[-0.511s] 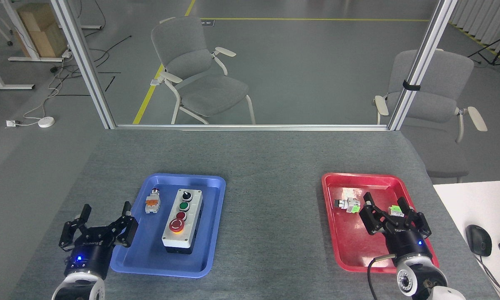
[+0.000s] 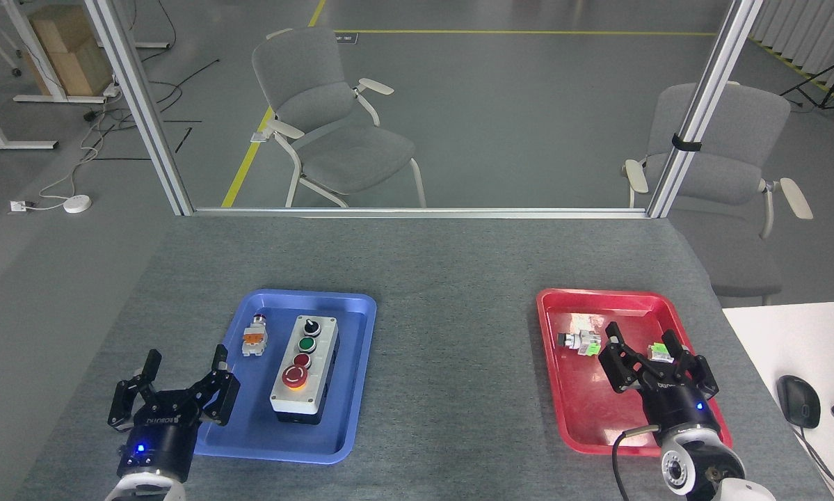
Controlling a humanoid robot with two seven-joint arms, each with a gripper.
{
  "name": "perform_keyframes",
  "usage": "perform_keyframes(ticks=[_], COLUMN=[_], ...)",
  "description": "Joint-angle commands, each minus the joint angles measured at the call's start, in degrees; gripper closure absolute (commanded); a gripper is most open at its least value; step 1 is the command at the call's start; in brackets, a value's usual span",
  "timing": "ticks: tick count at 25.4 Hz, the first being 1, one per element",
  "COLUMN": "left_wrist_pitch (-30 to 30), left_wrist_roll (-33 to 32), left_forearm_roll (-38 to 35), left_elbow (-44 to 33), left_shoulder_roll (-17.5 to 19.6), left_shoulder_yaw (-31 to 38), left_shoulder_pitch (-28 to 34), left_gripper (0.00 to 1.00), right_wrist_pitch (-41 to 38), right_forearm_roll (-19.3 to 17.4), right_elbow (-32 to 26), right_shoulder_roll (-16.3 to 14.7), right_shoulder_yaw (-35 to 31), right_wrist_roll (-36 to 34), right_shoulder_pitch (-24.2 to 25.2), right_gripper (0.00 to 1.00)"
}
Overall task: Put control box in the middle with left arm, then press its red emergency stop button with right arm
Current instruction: 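Move the left gripper to the grey control box and close around it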
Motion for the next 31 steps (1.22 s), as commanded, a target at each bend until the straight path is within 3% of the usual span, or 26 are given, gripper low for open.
perform_keyframes(ticks=[1, 5, 11, 21, 31], left_wrist_pitch=[-4.9, -9.3, -2.6, 2.4, 5.6], left_wrist_roll=[0.1, 0.5, -0.2, -5.1, -5.5], left_forearm_roll=[0.1, -1.1, -13.2, -13.4, -13.3], left_elbow=[-3.7, -4.5, 0.4, 9.9, 12.9], left_shoulder_roll=[-3.0, -6.6, -7.6, -8.5, -8.5], left_shoulder_yaw=[-0.3, -1.9, -8.6, -10.4, -10.0], left_shoulder_pitch=[4.8, 8.8, 7.5, -0.4, -2.0], left_gripper=[0.01, 0.01, 0.01, 0.01, 0.01], right_wrist_pitch=[-0.1, -0.1, 0.0, 0.0, 0.0], right_forearm_roll=[0.0, 0.0, 0.0, 0.1, 0.0], right_elbow=[0.1, 0.1, 0.1, 0.8, 0.9], right_shoulder_roll=[0.1, 0.0, -0.1, -0.3, -0.1], right_shoulder_yaw=[0.0, 0.0, 0.0, -0.1, 0.0], right_wrist_roll=[0.0, 0.0, 0.0, -0.1, -0.1], right_shoulder_pitch=[0.0, -0.1, -0.1, -0.2, -0.2], right_gripper=[0.01, 0.01, 0.01, 0.01, 0.01])
